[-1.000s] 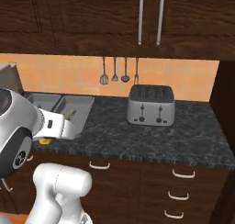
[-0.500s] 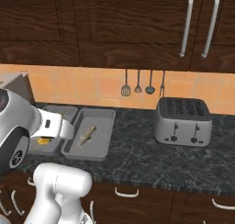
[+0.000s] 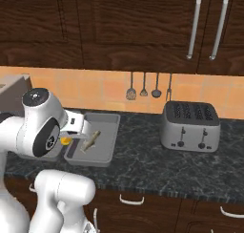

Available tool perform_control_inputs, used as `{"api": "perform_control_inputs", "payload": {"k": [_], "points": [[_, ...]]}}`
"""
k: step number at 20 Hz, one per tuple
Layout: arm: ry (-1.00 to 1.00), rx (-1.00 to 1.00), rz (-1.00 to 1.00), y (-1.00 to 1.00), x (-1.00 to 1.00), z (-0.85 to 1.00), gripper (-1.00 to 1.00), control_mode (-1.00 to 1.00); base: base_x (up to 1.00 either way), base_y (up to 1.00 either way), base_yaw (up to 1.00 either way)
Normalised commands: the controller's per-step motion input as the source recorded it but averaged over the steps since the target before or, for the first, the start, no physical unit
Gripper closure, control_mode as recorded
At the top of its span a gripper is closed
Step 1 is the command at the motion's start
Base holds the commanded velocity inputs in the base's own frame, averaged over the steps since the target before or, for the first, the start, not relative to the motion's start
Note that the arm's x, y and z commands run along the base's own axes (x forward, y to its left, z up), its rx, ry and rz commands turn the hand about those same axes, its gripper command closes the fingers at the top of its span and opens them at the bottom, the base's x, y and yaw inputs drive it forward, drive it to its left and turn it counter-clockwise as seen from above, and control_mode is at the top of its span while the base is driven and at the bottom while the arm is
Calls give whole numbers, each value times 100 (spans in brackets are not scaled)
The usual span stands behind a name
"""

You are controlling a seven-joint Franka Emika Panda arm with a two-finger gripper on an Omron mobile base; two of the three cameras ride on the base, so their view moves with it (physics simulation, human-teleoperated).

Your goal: Place one corn and one fish in each tupperware on the nearby counter, to pack two identical lunches.

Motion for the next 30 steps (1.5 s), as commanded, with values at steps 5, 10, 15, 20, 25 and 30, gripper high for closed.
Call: {"api": "perform_control_inputs", "payload": {"k": [5,10,15,20,25,30], "points": [[2,-1,0,-2,76,-68,100,-100,0,0,0],[3,-1,0,0,78,-60,100,-100,0,0,0],[0,0,0,-1,48,-50,100,-100,0,0,0],[3,-1,0,-4,47,-49,100,-100,0,0,0],[8,0,0,-2,48,-43,100,-100,0,0,0],[2,0,4,-7,23,-45,100,-100,0,0,0]]}}
